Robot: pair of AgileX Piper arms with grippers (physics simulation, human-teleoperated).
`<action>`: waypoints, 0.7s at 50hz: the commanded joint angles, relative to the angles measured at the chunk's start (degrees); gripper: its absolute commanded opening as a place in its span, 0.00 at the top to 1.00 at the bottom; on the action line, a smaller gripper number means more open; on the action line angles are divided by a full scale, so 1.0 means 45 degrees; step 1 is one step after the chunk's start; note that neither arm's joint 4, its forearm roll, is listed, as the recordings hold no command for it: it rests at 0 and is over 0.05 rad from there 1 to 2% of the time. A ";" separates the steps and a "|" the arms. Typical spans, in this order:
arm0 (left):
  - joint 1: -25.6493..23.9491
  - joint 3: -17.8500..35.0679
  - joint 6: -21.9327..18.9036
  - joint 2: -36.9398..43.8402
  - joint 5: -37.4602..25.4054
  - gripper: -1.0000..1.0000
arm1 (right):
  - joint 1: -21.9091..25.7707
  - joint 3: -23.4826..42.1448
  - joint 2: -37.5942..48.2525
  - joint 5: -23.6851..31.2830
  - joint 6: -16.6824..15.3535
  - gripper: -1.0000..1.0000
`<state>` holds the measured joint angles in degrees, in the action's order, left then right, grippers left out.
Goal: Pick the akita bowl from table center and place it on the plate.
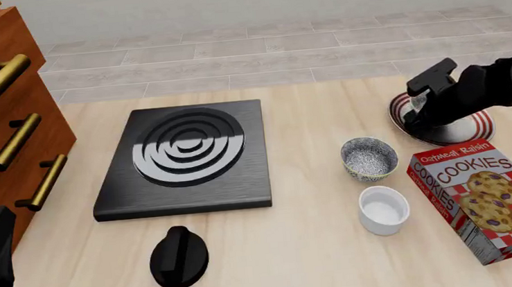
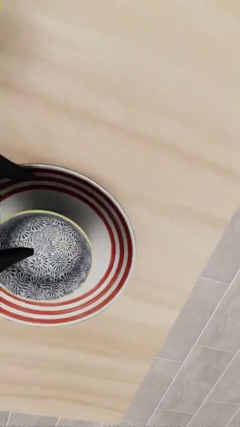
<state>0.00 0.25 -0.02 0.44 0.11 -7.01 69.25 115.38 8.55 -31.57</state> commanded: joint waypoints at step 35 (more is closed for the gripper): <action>0.0001 0.0000 0.0002 -0.0001 0.0000 0.00 | 0.1160 -0.2989 -0.5134 0.0328 -0.0281 0.00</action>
<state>0.00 0.25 -0.01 0.44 0.11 -3.49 61.06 99.88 10.27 -32.91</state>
